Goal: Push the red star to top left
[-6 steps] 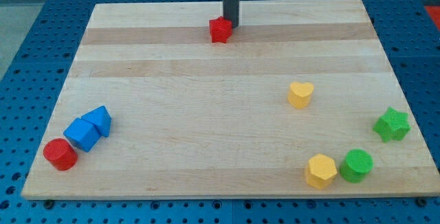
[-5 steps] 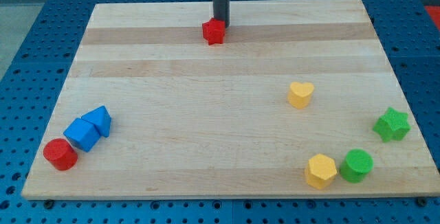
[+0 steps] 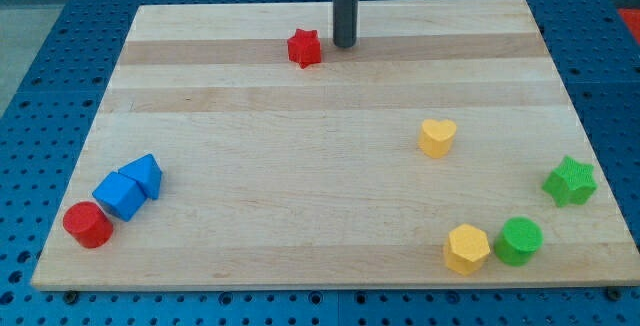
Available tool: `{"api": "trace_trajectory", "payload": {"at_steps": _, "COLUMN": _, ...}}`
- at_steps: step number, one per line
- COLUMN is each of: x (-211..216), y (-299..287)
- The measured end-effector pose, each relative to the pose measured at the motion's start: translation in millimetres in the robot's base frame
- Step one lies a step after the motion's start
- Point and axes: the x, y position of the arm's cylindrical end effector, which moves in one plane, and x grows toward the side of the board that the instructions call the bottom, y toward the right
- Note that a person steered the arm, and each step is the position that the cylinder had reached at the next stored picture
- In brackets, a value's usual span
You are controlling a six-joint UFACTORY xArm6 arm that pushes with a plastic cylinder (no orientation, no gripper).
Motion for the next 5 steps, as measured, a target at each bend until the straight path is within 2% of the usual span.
{"api": "trace_trajectory", "payload": {"at_steps": 2, "x": 9, "y": -17}}
{"api": "trace_trajectory", "payload": {"at_steps": 5, "x": 7, "y": -75}}
